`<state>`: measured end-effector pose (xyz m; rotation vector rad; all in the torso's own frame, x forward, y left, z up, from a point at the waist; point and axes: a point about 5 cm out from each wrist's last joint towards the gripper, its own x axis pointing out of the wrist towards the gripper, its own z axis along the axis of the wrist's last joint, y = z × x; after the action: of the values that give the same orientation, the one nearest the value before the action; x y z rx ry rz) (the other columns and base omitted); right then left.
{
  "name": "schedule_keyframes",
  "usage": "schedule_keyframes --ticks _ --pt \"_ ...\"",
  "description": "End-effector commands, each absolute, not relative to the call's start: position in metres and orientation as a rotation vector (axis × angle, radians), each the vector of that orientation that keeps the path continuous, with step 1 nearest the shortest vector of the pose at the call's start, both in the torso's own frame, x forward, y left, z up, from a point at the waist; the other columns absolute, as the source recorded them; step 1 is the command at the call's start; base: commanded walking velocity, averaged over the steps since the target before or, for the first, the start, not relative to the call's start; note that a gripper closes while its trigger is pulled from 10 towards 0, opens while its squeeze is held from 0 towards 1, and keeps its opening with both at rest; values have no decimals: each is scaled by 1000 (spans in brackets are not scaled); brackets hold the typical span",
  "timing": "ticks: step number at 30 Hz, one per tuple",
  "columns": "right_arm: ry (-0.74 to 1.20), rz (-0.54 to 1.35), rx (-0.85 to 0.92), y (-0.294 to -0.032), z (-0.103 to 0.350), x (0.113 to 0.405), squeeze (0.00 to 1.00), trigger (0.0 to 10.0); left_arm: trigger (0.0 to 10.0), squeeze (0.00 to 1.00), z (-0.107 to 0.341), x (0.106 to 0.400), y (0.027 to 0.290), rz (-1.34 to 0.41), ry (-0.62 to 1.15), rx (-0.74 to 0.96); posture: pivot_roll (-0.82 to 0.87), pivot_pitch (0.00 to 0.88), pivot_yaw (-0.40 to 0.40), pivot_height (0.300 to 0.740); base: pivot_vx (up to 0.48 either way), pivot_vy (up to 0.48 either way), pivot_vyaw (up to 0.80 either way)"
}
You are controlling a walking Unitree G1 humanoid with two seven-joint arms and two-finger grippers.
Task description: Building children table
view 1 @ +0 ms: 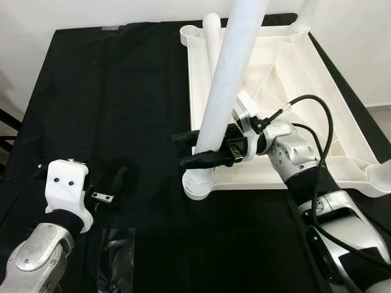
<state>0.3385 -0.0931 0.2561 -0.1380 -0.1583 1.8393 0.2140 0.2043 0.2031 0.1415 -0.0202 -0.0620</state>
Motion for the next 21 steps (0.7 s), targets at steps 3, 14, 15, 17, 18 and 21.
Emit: schedule_keyframes --ticks 3,14,15,17,18,21 --pt "183 1833 -289 -106 199 334 0 10000 10000 0 197 212 205 -68 20 148 121 349 7 740 0 0 0" --pt "296 1903 -345 -107 199 324 0 10000 10000 0 195 211 204 -71 20 147 121 339 5 740 0 0 0" --pt "300 1933 -313 -106 200 318 0 10000 10000 0 195 211 204 -70 19 147 121 336 6 740 0 0 0" --pt "328 1986 -290 -108 201 307 0 10000 10000 0 196 212 205 -69 17 148 121 335 9 740 0 0 0" --pt "342 2004 -287 -108 201 303 0 10000 10000 0 196 213 205 -69 17 148 121 335 9 740 0 0 0" --pt "373 2035 -289 -112 201 296 0 10000 10000 0 196 214 206 -70 15 149 118 335 11 740 0 0 0"
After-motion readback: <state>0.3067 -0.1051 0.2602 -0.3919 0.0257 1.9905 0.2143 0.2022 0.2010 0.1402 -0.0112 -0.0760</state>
